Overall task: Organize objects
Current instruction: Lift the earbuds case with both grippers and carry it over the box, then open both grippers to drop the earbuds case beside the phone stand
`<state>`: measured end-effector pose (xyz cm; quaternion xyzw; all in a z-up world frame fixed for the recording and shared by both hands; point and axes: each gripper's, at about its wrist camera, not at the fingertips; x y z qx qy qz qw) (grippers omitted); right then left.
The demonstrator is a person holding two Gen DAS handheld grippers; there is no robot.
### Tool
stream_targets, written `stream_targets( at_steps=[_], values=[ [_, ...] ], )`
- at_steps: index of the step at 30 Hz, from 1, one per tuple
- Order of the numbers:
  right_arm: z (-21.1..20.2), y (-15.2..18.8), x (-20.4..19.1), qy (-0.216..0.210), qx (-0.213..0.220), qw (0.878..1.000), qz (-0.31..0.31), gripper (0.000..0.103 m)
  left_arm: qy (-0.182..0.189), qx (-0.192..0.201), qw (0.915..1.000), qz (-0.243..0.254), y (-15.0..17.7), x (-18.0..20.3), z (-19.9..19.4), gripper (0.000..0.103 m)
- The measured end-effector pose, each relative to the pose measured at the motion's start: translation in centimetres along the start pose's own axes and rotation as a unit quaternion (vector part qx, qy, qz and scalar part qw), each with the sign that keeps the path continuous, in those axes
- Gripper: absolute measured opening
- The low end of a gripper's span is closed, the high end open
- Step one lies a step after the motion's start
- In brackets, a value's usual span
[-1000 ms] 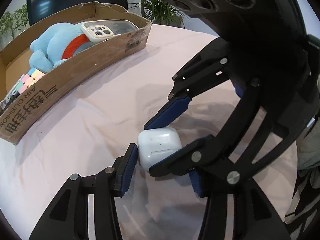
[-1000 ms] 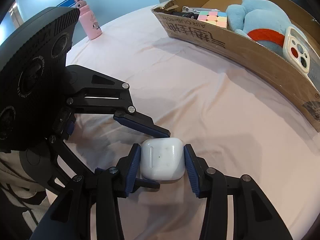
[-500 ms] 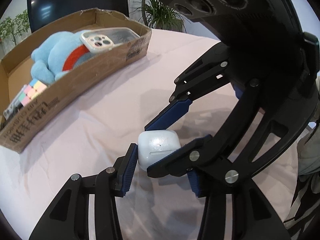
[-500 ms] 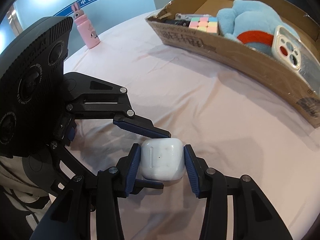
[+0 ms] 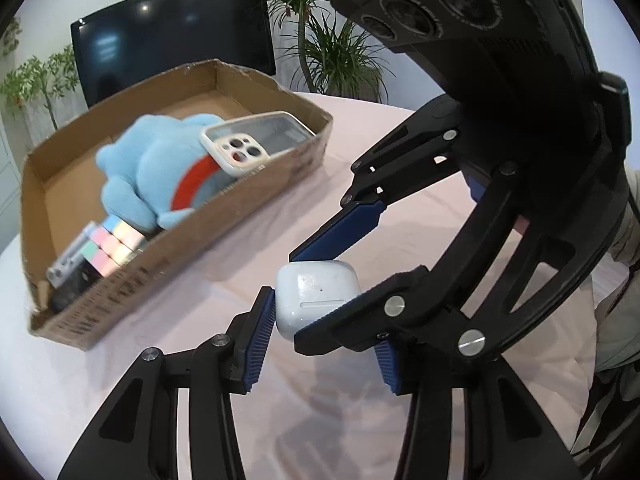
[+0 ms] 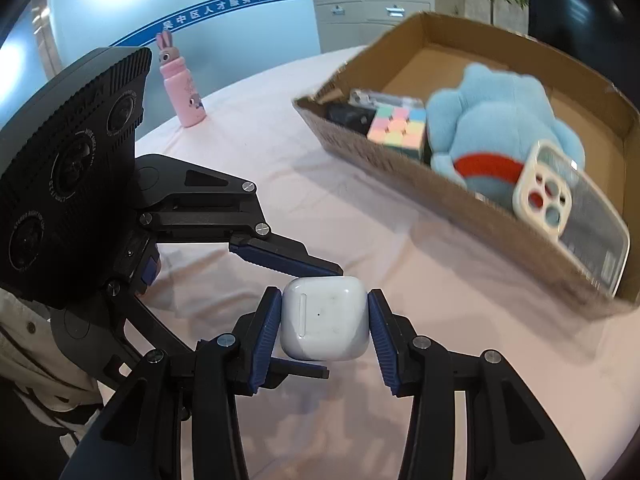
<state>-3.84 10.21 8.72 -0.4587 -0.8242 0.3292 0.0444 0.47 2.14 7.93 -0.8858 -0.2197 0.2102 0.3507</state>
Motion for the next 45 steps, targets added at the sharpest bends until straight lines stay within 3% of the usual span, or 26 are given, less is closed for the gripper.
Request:
stream_targets(
  at_steps=[19,29,38,42,45],
  values=[
    [2.7,-10.9,-2.9,-0.008,0.031,0.995,-0.099,0.042,-0.087,0.044,0.9945,-0.037,-0.2,-9.3,-3.2,0.044],
    [7.7,-16.8,-0.8,-0.032,0.022,0.992,-0.119,0.042,-0.109,0.023,0.9915,-0.067,0.8,-16.2,-0.4,0.044],
    [12.9,-18.3,0.1,-0.023,0.026,0.99,-0.134,0.042,-0.121,-0.006,0.9882,-0.094,3.2,-19.1,2.6,0.044],
    [13.4,-18.3,0.0,0.015,0.045,0.992,-0.115,0.042,-0.139,-0.015,0.984,-0.111,3.4,-19.0,3.2,0.045],
    [12.1,-18.3,0.3,0.034,0.07,0.993,-0.092,0.052,-0.163,-0.012,0.9779,-0.13,3.0,-19.0,2.1,0.059]
  ],
)
Point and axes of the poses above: each gripper's, at about its wrist camera, not at the fingertips, and z roughly the way its jaws point, x to its right, y to its underside, and after that the axes turned 12 degrees about z, right-handed
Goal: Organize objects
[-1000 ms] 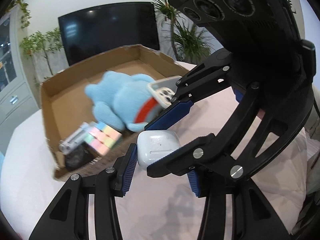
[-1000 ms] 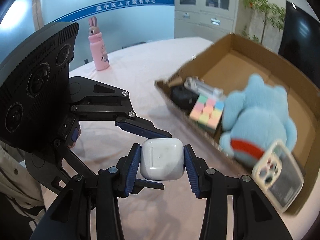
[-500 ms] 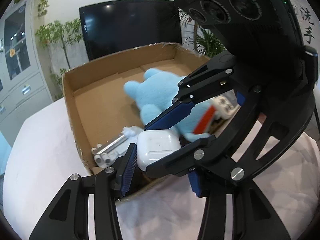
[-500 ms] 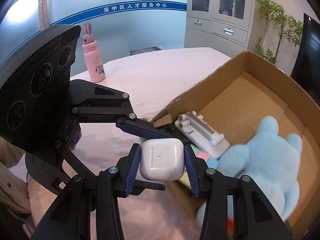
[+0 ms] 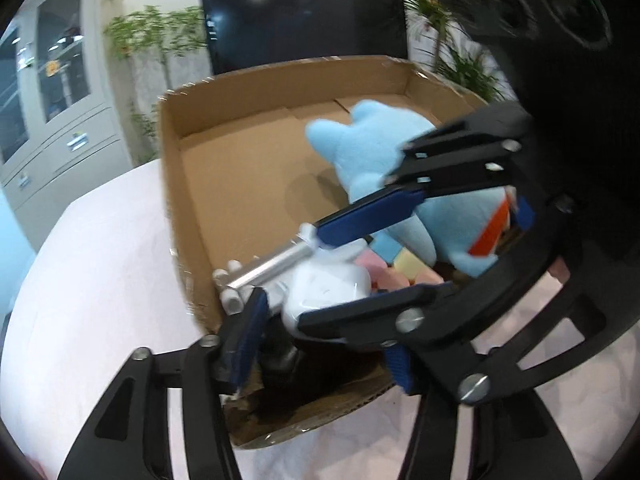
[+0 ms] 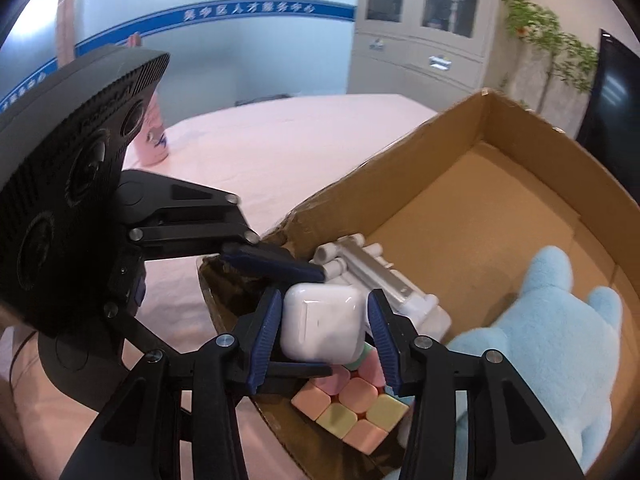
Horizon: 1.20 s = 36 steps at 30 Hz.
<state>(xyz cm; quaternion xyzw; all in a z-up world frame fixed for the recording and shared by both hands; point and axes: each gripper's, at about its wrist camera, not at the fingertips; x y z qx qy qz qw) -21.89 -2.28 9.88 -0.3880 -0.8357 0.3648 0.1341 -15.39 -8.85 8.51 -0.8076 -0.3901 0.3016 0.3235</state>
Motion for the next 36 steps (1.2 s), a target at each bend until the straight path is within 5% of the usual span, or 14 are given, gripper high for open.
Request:
stream_targets(
  at_steps=[2,4,9,13,19,24,32,36],
  values=[
    [-1.6,-0.1,0.6,0.026,0.022,0.999,0.026,0.059,-0.024,0.004,0.9995,-0.02,-0.4,-0.2,-1.2,0.077],
    [-3.6,0.1,1.3,0.044,0.04,0.997,0.055,0.063,-0.047,0.013,0.9976,-0.05,-0.8,-0.4,-3.1,0.08],
    [-8.3,2.5,2.9,0.092,0.048,0.987,0.12,0.074,-0.043,0.003,0.9929,-0.111,-1.0,-0.2,-5.6,0.084],
    [-11.5,6.0,3.3,0.129,0.044,0.978,0.157,0.079,-0.012,-0.004,0.9878,-0.155,-1.0,1.0,-6.3,0.102],
    [-14.8,11.0,4.4,0.162,0.045,0.961,0.22,0.083,-0.003,-0.002,0.9858,-0.168,-1.3,4.5,-6.8,0.102],
    [-17.0,14.0,4.9,0.199,0.075,0.939,0.27,0.103,0.004,0.0,0.9838,-0.179,-0.9,7.9,-6.9,0.102],
    [-18.2,17.6,3.9,0.323,0.102,0.889,0.308,0.103,-0.022,-0.014,0.9814,-0.19,0.2,11.6,-6.3,0.102],
    [-18.1,19.0,3.5,0.322,0.102,0.886,0.32,0.103,-0.039,-0.022,0.9832,-0.177,1.2,12.8,-6.0,0.102]
  ],
)
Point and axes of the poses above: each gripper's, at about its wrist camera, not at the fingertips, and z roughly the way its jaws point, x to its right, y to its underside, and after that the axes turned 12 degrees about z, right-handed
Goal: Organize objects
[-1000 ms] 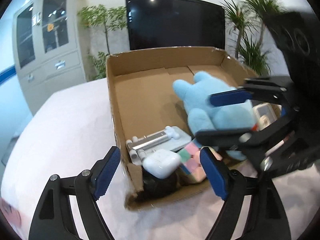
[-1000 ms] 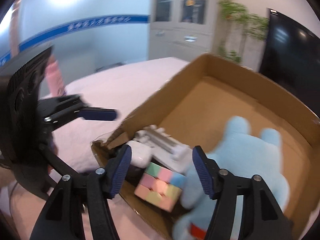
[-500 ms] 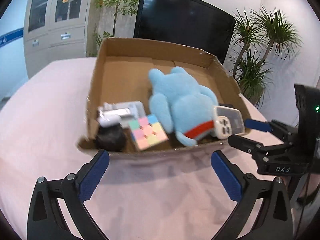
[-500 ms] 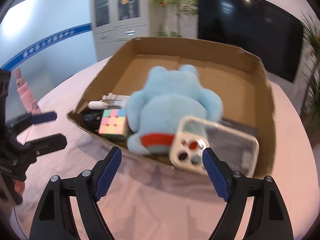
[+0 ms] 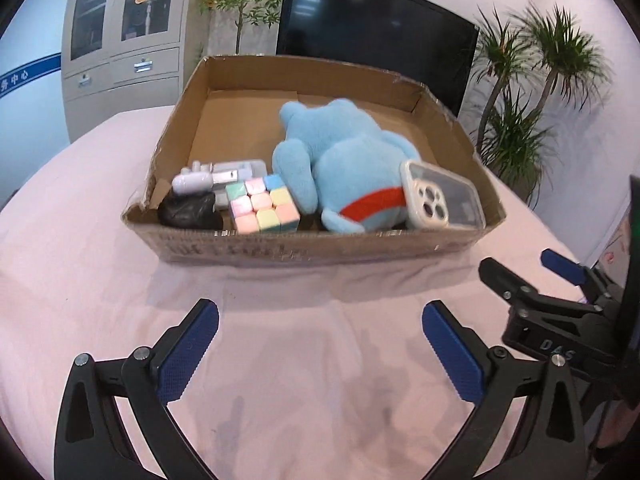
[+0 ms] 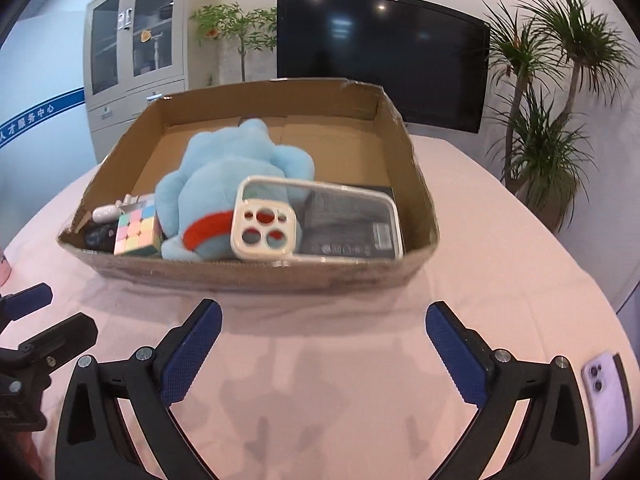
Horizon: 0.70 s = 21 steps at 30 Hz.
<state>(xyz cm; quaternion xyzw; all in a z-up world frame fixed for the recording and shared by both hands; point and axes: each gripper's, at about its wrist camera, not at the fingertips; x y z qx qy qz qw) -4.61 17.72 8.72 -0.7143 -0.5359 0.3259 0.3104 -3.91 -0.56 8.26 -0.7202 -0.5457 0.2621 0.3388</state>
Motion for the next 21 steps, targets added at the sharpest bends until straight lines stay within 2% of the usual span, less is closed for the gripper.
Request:
stream_targets(
  at_steps=[2,5,8,11,14,17,21],
  values=[
    [0.0,0.8,0.2,0.011,0.003,1.0,-0.004,0.103,-0.006,-0.008,0.9999,0.005,0.9,0.2,0.3,0.102],
    [-0.1,2.2,0.2,0.05,0.025,0.998,-0.017,0.103,-0.03,0.006,0.9995,0.006,2.2,0.5,0.1,0.102],
    [0.1,3.2,0.7,0.044,0.008,0.999,-0.004,0.103,-0.058,0.005,0.9981,0.016,3.1,1.1,0.2,0.102],
    [0.0,3.6,1.0,0.045,0.008,0.999,0.002,0.103,-0.055,-0.01,0.9982,0.024,3.4,1.3,0.8,0.102],
    [0.1,4.1,0.9,0.066,0.021,0.998,-0.01,0.103,-0.055,-0.017,0.998,0.026,3.9,1.5,1.3,0.102],
    [0.2,4.2,1.0,0.048,0.012,0.999,-0.007,0.103,-0.053,-0.032,0.9977,0.029,4.3,1.5,2.0,0.102],
    [0.5,4.2,0.8,0.051,0.002,0.999,-0.01,0.103,-0.049,-0.03,0.9982,0.016,4.4,1.0,1.9,0.102]
  ],
)
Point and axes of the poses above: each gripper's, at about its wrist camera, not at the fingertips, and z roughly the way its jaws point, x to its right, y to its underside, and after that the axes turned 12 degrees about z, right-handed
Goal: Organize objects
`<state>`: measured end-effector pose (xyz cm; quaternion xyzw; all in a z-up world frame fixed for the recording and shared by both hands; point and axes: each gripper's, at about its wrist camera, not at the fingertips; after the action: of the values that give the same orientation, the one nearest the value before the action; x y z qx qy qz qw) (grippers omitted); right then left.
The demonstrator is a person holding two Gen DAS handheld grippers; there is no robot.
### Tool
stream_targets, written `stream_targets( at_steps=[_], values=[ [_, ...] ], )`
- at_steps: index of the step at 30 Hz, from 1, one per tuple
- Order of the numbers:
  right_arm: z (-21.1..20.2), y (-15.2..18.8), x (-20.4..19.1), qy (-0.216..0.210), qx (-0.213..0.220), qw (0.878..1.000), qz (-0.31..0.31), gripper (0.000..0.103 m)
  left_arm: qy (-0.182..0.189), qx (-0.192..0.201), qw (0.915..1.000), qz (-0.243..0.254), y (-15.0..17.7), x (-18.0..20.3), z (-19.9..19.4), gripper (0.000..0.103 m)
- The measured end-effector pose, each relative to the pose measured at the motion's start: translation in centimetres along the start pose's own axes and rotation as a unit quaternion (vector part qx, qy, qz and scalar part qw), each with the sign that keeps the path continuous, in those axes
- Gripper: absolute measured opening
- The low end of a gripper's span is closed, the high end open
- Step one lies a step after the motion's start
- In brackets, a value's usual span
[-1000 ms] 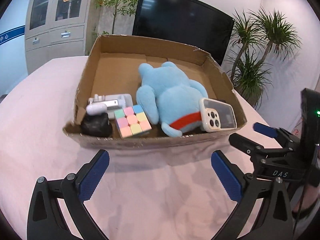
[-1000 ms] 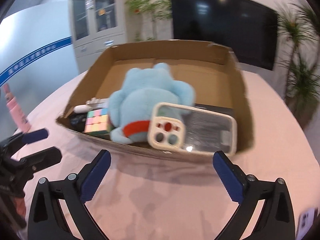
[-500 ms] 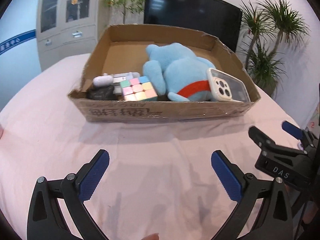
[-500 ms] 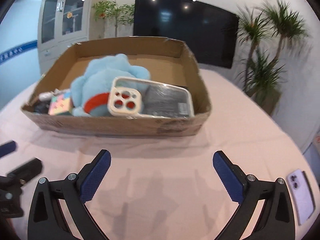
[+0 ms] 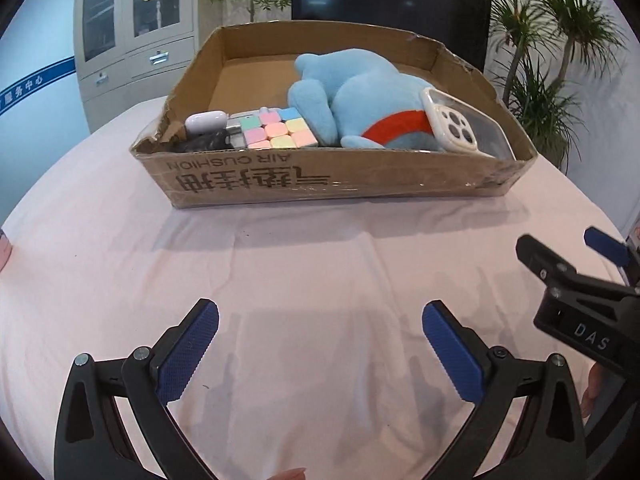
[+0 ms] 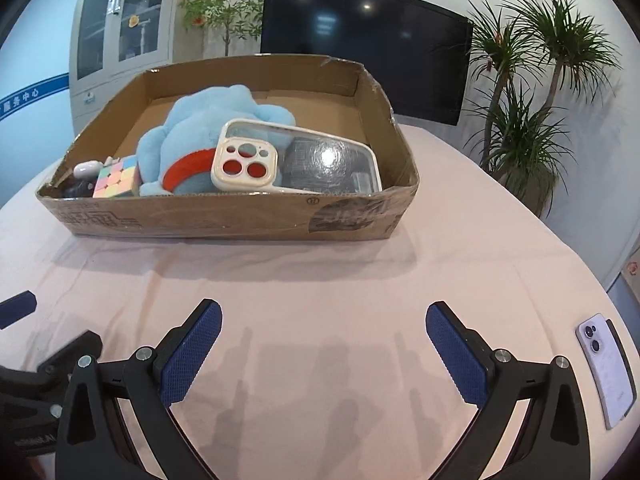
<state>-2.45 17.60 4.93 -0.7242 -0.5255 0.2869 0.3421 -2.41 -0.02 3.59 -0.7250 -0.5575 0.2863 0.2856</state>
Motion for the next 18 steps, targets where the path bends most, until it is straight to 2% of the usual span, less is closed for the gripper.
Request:
stream_targets(
  at_steps=[9,17,18],
  values=[
    [-0.2,1.1,-0.3,-0.009,-0.032,0.999,0.005,0.103,-0.025,0.002,0.9997,-0.001,0.1,0.0,-0.2,0.102],
    [1.9,3.0,0.2,-0.03,-0.148,0.988,0.033,0.103,-0.011,-0.054,0.9981,0.028,0.7,0.8,1.2,0.102],
    [1.7,3.0,0.0,-0.024,-0.145,0.989,0.029,0.103,-0.014,-0.059,0.9978,0.029,0.8,0.8,1.3,0.102]
  ],
)
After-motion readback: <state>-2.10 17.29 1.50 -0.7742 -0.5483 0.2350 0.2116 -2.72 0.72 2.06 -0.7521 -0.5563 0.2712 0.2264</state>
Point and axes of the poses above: each gripper's, at about its wrist camera, not at the fingertips, and z roughly the way its jaws point, x to its right, y to its underside, and after that the axes turned 12 degrees about z, right-handed
